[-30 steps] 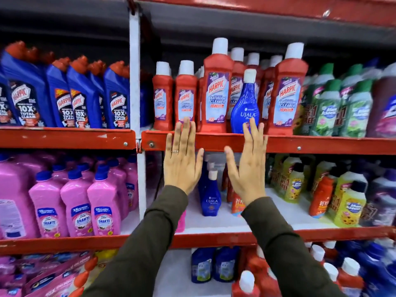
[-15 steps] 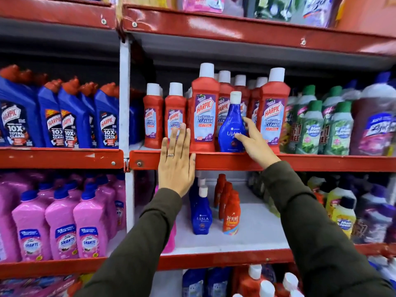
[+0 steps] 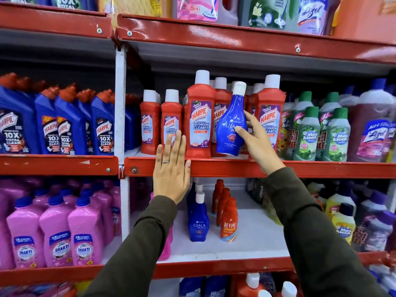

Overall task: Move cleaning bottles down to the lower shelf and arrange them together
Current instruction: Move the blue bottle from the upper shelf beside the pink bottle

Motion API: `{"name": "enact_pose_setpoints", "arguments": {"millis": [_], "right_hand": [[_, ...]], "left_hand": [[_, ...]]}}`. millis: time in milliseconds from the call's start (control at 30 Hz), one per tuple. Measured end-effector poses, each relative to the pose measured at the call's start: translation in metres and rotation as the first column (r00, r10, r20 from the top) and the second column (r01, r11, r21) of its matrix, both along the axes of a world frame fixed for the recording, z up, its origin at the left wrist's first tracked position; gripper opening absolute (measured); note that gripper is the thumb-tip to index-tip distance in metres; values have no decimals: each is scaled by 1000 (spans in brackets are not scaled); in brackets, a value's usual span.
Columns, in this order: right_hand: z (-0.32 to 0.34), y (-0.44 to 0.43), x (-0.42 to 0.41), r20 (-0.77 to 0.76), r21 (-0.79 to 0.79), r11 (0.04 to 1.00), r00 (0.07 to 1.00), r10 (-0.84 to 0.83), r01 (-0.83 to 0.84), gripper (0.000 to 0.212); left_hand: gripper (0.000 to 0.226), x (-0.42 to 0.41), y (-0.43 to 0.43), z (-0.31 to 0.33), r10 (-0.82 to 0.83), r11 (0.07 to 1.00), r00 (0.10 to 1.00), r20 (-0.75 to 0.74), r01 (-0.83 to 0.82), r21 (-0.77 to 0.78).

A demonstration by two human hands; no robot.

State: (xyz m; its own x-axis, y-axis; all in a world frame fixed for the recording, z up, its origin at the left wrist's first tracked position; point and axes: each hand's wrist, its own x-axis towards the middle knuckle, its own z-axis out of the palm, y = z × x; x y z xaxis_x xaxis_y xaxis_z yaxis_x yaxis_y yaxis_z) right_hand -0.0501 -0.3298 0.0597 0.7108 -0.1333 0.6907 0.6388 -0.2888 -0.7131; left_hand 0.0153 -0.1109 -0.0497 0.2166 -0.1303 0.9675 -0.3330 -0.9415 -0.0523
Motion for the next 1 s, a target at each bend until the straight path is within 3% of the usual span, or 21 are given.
{"name": "enact_pose_setpoints", "arguments": {"millis": [200,500,800,1000], "right_hand": [[-14,8,-23,-33,13,996,996,88,-87,52],[-70,20,-44,-29,23,993,993,116,-115,53],[-159,35,-50,-103,15,988,982,157,-156,52],[-233,45,-32,-262,69,987,952,161,-148,52]], "left_hand": [[62,-4,-1,0,-6,1000,1000,-21,6,-7],[64,-28,-5,-26,-145,985,988,-61,139,-98],[69,-40,6,-99,-206,968,970,-130,182,-175],[76,-32,18,-164,-203,975,949,-241,174,-137]]}}
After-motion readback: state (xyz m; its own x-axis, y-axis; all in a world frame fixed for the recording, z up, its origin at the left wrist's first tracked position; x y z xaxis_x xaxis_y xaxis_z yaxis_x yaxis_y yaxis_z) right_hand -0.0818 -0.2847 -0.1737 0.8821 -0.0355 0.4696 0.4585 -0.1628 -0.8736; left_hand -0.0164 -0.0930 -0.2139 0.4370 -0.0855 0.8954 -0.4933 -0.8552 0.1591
